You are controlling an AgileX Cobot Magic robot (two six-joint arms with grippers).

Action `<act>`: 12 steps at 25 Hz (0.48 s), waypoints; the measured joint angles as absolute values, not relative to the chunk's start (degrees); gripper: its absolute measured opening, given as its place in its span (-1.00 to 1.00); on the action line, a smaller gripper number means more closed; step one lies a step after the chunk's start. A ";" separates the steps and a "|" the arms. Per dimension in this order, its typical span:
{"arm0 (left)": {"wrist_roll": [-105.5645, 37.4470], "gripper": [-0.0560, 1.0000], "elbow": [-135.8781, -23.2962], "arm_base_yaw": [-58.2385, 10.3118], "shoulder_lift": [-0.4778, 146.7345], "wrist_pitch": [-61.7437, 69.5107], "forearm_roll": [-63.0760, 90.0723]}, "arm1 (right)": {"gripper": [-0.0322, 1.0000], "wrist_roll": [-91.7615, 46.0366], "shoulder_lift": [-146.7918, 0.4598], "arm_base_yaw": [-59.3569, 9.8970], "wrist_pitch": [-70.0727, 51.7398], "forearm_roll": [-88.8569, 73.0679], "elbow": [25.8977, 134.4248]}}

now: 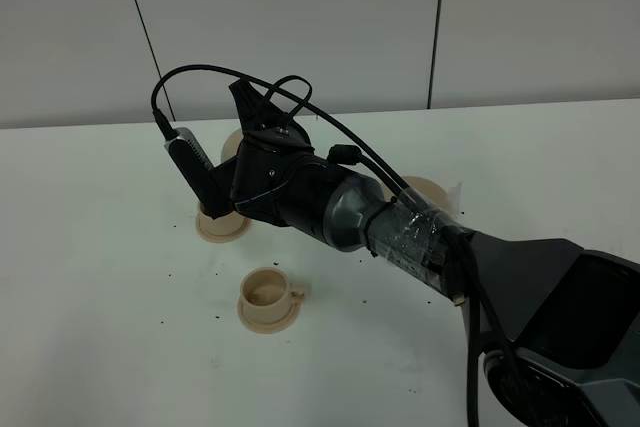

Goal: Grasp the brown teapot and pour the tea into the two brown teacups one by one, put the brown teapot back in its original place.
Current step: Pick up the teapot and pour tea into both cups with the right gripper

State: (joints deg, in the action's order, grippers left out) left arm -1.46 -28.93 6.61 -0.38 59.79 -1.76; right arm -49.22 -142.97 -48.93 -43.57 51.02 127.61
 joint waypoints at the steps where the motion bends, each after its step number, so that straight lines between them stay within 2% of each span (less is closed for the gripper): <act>1: -1.46 -0.43 -28.93 6.61 -0.38 59.79 -1.76 | -0.77 -49.47 -142.97 -48.93 -43.57 51.01 127.61; 12: -1.51 -0.43 -28.93 6.61 -0.38 59.79 -1.76 | -0.77 -51.46 -142.97 -48.98 -43.45 50.96 127.61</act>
